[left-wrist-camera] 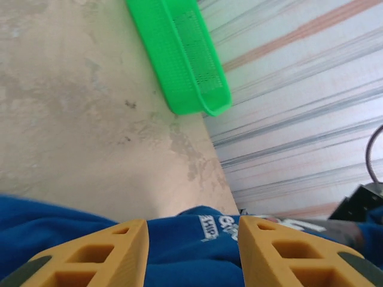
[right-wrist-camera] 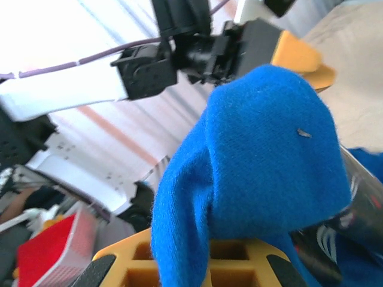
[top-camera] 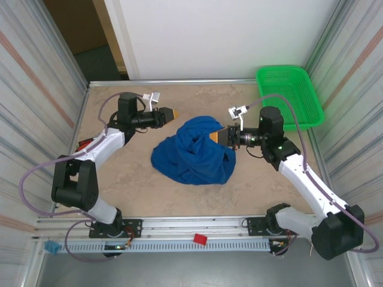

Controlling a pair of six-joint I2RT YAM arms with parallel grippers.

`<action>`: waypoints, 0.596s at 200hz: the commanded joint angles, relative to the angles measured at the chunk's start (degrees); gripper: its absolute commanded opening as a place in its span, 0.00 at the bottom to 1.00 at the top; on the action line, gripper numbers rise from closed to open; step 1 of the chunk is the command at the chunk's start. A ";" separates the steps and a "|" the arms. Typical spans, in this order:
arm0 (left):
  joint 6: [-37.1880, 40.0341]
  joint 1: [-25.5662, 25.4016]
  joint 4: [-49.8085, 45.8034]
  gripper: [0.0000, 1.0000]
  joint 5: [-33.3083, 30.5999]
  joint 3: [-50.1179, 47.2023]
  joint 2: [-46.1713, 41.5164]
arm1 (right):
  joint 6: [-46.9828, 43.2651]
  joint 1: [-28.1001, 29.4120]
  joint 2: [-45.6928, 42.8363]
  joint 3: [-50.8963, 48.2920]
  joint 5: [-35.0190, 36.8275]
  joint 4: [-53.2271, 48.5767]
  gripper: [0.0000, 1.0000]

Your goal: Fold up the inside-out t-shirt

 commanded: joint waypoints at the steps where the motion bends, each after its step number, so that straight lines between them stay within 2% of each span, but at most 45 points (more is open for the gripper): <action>1: 3.38 -0.09 -3.14 0.45 -2.58 0.21 -4.74 | 1.45 -0.22 1.75 -0.13 -6.56 2.57 0.00; 18: 7.96 -1.87 -9.59 0.47 -6.09 -0.19 -10.88 | 1.71 -0.23 3.00 -0.31 -6.52 3.32 0.00; 31: 11.49 -5.06 -15.17 0.48 -9.40 -0.48 -15.44 | 1.89 -0.27 3.67 -0.31 -5.94 3.45 0.00; 53: 13.59 -11.33 -17.33 0.50 -14.70 -3.50 -21.21 | 1.64 -0.62 4.08 -0.87 -3.97 3.43 0.00; 63: 14.89 -14.31 -18.13 0.50 -19.37 -5.09 -22.97 | 1.72 -0.91 4.23 -1.00 -3.64 3.45 0.00; 96: 22.03 -24.21 -22.47 0.51 -42.30 -6.71 -23.80 | 1.81 -1.49 3.82 -1.55 -2.29 3.14 0.00; 105: 23.00 -25.46 -22.43 0.51 -45.20 -6.70 -22.83 | 1.89 -1.66 3.52 -1.71 -1.74 3.05 0.00; 119: 23.11 -25.71 -21.70 0.51 -44.74 -6.43 -21.13 | 2.06 -1.77 3.12 -1.98 -1.25 3.16 0.00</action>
